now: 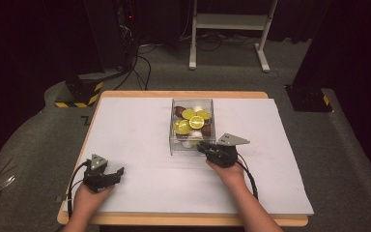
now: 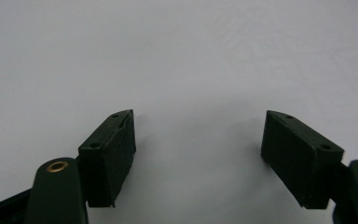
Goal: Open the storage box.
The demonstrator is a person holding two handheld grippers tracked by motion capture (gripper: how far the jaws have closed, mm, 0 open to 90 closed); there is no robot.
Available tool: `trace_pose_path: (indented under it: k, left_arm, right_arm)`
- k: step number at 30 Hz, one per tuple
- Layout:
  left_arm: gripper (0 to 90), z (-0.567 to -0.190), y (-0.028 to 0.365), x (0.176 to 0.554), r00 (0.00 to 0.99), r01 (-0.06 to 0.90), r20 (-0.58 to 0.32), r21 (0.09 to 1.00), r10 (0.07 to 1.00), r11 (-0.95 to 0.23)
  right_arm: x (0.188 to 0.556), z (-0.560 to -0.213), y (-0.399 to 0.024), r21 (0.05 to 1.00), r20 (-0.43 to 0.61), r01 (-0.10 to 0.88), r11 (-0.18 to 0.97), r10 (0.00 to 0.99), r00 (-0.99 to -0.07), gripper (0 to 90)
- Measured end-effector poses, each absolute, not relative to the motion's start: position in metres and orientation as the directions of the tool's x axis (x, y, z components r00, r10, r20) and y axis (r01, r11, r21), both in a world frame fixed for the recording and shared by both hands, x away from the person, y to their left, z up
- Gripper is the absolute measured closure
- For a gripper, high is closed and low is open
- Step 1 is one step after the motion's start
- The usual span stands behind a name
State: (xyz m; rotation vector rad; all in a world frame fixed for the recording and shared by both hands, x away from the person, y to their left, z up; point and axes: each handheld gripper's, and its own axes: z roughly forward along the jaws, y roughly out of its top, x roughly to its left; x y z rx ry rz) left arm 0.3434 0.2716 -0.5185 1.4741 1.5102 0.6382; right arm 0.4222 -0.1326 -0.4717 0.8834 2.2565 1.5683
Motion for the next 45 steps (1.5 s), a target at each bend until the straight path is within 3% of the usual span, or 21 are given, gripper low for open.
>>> trace_pose_path:
  k: [4,14,27,38,45]
  left_arm:
    - [26.4,-0.519,0.271,0.343,0.117,0.494,-0.247,0.855,0.962,0.159]
    - [26.1,-0.519,0.272,0.343,0.117,0.496,-0.243,0.854,0.963,0.155]
    - [26.2,-0.518,0.272,0.343,0.118,0.498,-0.242,0.854,0.963,0.154]
    - [26.1,-0.518,0.273,0.344,0.121,0.499,-0.236,0.854,0.964,0.146]
    - [26.2,-0.518,0.272,0.343,0.118,0.498,-0.242,0.854,0.963,0.154]
  right_arm:
    - [0.422,-0.473,-0.128,0.918,0.107,0.312,0.244,0.607,-0.788,70.8]
    - [0.425,-0.472,-0.134,0.913,0.152,0.337,0.231,0.573,-0.805,78.2]
    - [0.41,-0.471,-0.136,0.912,0.142,0.328,0.247,0.56,-0.816,78.2]
    - [0.418,-0.47,-0.132,0.913,0.163,0.331,0.238,0.532,-0.831,71.7]
    - [0.419,-0.472,-0.13,0.91,0.155,0.327,0.255,0.523,-0.838,75.7]
